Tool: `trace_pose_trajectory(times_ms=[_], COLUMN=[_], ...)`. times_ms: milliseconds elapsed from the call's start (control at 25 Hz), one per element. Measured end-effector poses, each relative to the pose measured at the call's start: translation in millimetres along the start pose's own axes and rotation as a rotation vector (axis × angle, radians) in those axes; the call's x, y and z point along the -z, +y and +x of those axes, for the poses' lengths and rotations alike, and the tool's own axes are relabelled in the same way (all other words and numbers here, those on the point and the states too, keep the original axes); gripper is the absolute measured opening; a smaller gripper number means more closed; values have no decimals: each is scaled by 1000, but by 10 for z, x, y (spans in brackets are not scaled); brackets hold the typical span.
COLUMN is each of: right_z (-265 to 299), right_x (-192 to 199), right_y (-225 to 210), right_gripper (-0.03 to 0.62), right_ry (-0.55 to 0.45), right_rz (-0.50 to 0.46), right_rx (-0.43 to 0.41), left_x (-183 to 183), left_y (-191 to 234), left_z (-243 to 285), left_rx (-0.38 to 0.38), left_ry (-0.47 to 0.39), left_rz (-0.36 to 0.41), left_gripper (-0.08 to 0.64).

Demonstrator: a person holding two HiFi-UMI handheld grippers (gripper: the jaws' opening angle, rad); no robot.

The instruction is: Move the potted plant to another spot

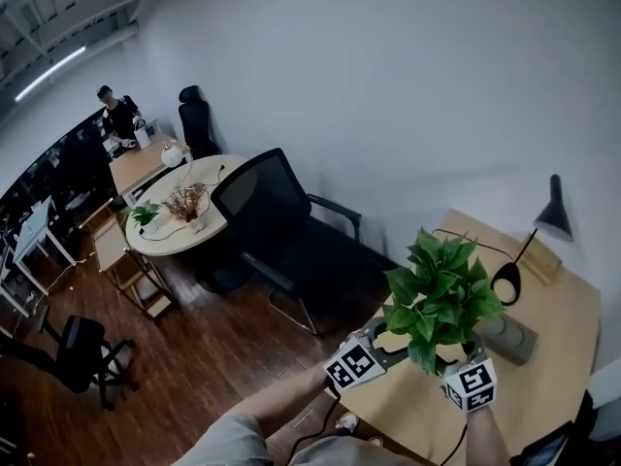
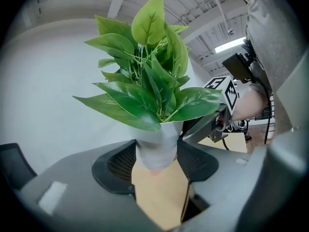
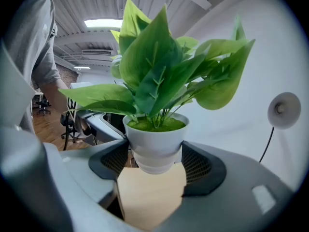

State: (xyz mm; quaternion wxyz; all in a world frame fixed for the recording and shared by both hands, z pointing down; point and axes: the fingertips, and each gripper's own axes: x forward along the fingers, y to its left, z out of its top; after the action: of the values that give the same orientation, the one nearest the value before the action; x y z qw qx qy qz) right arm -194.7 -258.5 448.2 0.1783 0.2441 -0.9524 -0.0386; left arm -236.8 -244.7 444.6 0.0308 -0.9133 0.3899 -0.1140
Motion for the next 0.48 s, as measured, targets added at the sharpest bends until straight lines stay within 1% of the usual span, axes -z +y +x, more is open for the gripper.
trace_pose_trajectory(times_ms=[120, 240, 320, 400, 480], right_z=[-160, -153, -165, -237, -359], right_x=[57, 68, 86, 121, 186], right_y=[202, 62, 53, 206, 512], right_gripper=[354, 353, 353, 353, 353], right_ry=[-3, 2, 6, 6, 4], right_rz=[-6, -6, -5, -8, -15], right_rx=[-12, -23, -24, -10, 16], left_x=[36, 1, 9, 52, 144], left_y=[-230, -190, -205, -324, -544], left_z=[-137, -13, 4, -109, -340], left_rx=[-17, -31, -30, -23, -11], left_ry=[2, 5, 5, -3, -18], left_rz=[-2, -11, -16, -11, -6], left_gripper=[262, 259, 259, 259, 258])
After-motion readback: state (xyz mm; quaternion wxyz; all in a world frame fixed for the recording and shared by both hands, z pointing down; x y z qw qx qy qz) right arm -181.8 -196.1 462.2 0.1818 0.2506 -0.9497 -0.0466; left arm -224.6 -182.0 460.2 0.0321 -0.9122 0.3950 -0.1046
